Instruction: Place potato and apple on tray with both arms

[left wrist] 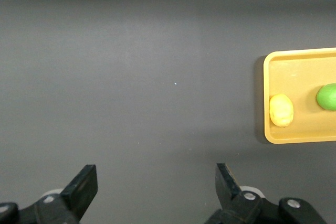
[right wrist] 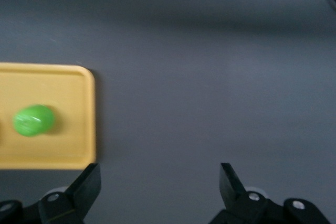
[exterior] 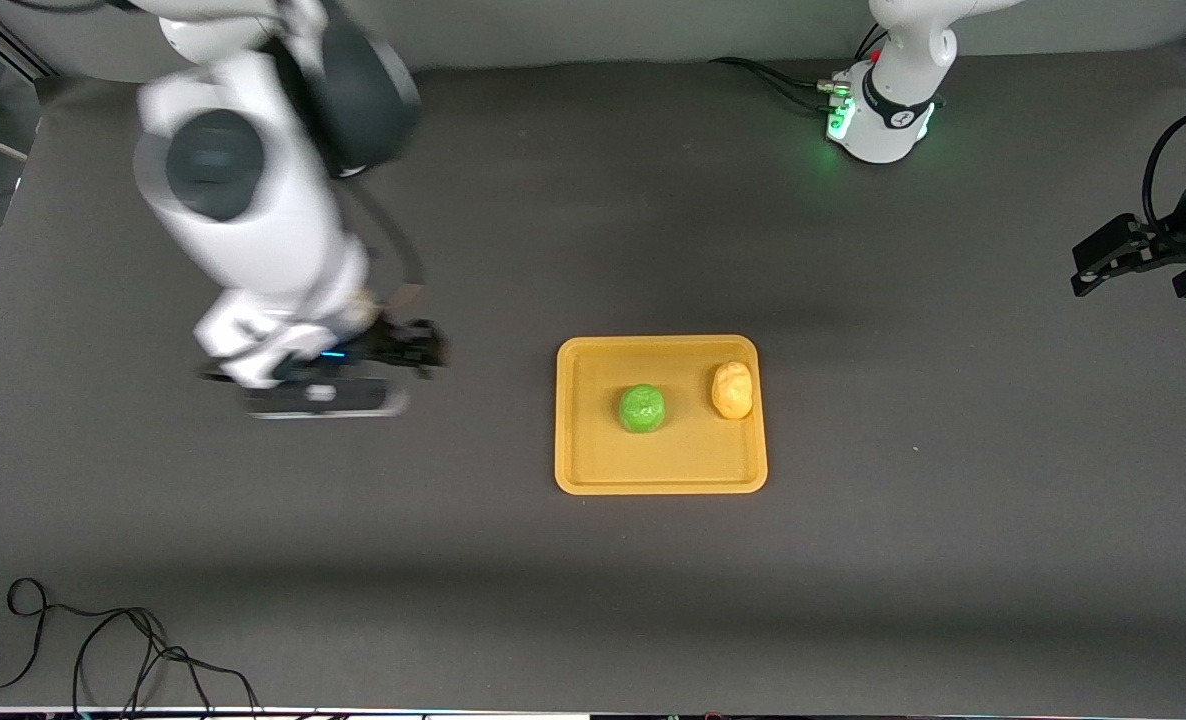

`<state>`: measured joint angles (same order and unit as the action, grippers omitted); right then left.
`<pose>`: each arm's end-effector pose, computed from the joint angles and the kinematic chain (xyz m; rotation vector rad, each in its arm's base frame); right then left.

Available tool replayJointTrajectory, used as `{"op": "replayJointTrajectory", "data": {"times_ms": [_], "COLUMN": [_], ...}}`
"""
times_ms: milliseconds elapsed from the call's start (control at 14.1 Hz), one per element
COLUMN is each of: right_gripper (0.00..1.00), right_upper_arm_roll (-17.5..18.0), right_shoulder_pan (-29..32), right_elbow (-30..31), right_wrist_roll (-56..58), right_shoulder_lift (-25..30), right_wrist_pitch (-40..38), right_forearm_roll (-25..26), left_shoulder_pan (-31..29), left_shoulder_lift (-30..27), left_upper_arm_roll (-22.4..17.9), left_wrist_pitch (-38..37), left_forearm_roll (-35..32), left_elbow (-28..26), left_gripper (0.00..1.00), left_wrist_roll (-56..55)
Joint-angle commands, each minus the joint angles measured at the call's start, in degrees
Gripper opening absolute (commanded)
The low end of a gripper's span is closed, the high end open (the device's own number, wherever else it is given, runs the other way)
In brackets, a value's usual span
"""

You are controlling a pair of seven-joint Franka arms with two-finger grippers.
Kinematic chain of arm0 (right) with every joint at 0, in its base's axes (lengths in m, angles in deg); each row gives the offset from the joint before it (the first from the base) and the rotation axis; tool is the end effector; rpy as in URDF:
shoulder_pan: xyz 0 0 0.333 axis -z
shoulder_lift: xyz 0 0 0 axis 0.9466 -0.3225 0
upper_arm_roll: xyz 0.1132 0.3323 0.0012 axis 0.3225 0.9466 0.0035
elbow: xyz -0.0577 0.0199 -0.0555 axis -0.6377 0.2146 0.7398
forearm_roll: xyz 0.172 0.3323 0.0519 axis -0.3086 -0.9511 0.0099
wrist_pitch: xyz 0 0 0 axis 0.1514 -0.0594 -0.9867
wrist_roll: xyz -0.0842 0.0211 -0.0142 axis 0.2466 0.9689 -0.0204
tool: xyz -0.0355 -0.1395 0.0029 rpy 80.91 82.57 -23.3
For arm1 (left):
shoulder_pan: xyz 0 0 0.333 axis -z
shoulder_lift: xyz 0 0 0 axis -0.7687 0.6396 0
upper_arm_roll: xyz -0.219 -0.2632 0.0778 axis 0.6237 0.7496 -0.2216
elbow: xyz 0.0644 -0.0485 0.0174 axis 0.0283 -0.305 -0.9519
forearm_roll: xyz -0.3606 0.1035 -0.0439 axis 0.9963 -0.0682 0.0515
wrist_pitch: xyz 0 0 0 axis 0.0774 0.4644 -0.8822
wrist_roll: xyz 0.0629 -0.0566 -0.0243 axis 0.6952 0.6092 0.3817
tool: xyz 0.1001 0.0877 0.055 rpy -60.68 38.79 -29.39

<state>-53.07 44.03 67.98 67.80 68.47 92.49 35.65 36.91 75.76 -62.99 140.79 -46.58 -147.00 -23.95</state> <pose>0.6082 0.2488 0.5644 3.0553 0.0497 0.0047 0.5380 -0.0103 0.6326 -3.1150 0.0695 -0.0904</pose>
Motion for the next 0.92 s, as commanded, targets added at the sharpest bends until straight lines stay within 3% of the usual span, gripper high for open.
{"op": "replayJointTrajectory", "data": {"times_ms": [0,142,426,852], "right_gripper": [1.0,1.0,1.0,1.0], "right_upper_arm_roll": [0.7,0.7,1.3,-0.4], "right_shoulder_pan": [7.1,12.3,21.9,22.5], "right_elbow": [19.3,22.4,22.2,21.2], "right_wrist_roll": [8.5,14.3,19.4,19.7], "right_shoulder_lift": [14.7,17.9,18.9,19.3], "right_wrist_pitch": [4.1,4.2,3.4,2.6], "right_forearm_roll": [-0.4,-0.9,-1.4,-0.8], "left_shoulder_pan": [0.3,0.1,0.1,0.0], "left_shoulder_lift": [0.2,0.2,0.2,0.2], "left_upper_arm_roll": [-0.2,-0.2,-0.3,-0.3], "left_wrist_pitch": [0.1,-0.1,-0.2,-0.2], "left_forearm_roll": [0.1,0.1,0.1,0.1], "left_elbow": [0.8,0.8,0.8,0.8], "left_gripper": [1.0,1.0,1.0,1.0], "left_wrist_roll": [0.0,0.0,0.0,0.0]}}
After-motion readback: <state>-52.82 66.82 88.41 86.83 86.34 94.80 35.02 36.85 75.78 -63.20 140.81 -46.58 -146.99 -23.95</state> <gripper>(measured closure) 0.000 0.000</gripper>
